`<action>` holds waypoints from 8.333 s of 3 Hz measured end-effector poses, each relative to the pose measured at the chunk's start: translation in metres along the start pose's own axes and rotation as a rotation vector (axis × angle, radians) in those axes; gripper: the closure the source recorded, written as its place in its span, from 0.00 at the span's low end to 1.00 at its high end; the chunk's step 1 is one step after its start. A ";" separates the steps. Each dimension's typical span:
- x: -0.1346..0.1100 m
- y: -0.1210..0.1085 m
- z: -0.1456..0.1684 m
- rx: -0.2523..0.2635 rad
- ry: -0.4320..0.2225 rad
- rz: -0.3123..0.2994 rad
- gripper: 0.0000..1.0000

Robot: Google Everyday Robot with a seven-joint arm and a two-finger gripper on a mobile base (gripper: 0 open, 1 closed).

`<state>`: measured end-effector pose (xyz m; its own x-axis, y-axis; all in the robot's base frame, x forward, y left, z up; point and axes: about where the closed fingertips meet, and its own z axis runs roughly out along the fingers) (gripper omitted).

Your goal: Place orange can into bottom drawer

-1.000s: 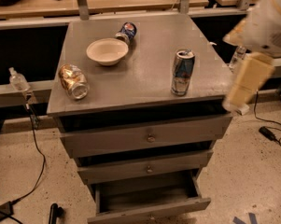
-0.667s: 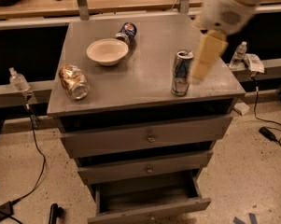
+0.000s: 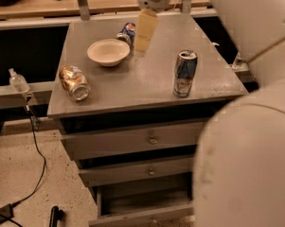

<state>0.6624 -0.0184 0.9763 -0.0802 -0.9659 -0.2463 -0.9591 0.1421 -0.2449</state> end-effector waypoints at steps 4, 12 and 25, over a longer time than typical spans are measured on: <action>-0.139 0.027 0.036 0.001 -0.075 -0.049 0.00; -0.152 0.120 0.173 -0.166 0.054 0.207 0.40; -0.013 0.244 0.118 -0.229 -0.397 -0.290 1.00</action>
Offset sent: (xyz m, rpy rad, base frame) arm 0.0161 0.0621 0.0109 0.0292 -0.0374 0.0716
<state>0.4619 0.0544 0.8094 0.2625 -0.7964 -0.5449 -0.9649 -0.2115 -0.1558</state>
